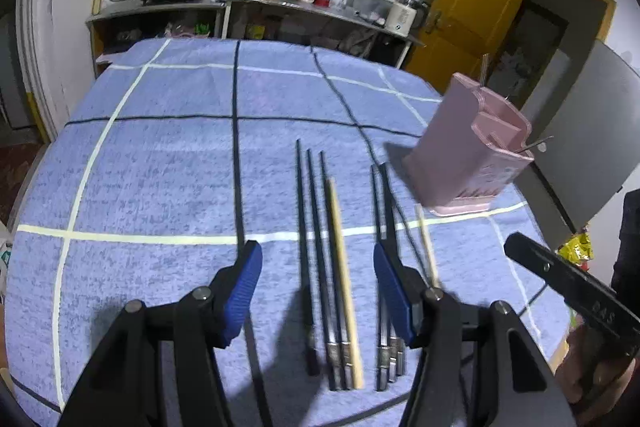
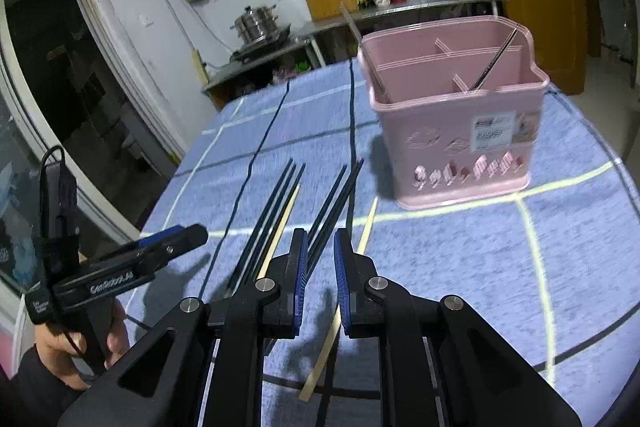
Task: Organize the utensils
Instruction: 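Lower the left tool onto a black chopstick and close it while the right tool grasps another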
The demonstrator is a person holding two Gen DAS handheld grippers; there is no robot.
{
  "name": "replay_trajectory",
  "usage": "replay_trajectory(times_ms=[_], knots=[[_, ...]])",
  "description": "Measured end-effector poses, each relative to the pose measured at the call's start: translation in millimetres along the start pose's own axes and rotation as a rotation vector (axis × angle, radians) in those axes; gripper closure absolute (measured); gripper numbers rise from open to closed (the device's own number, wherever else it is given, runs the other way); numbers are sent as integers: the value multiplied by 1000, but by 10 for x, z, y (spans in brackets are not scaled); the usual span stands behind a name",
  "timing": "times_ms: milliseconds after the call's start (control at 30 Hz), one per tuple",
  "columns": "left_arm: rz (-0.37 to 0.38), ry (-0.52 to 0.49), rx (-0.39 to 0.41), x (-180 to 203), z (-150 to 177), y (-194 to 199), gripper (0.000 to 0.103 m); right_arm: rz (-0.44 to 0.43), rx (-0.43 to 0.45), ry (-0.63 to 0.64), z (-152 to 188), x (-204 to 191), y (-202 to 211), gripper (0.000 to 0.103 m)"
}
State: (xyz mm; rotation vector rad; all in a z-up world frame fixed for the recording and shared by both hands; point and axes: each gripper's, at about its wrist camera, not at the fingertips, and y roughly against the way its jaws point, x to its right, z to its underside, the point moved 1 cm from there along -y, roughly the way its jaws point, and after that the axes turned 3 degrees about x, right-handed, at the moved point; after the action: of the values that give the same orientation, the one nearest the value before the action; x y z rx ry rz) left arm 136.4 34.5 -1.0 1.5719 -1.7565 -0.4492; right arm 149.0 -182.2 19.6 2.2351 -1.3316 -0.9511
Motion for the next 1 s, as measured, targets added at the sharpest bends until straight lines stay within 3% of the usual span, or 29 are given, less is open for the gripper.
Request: replay_trajectory(times_ms=[367, 700, 833, 1000], knots=[[-80, -35, -94, -171, 8, -583, 44, 15, -92, -31, 101, 23, -491, 89], [-127, -94, -77, -97, -4, -687, 54, 61, -142, -37, 132, -8, -898, 89], [-159, -130, -73, -28, 7, -710, 68, 65, -147, -60, 134, 21, -1025, 89], [-198, -136, -58, -21, 1, -722, 77, 78, -150, -53, 87, -5, -1085, 89]])
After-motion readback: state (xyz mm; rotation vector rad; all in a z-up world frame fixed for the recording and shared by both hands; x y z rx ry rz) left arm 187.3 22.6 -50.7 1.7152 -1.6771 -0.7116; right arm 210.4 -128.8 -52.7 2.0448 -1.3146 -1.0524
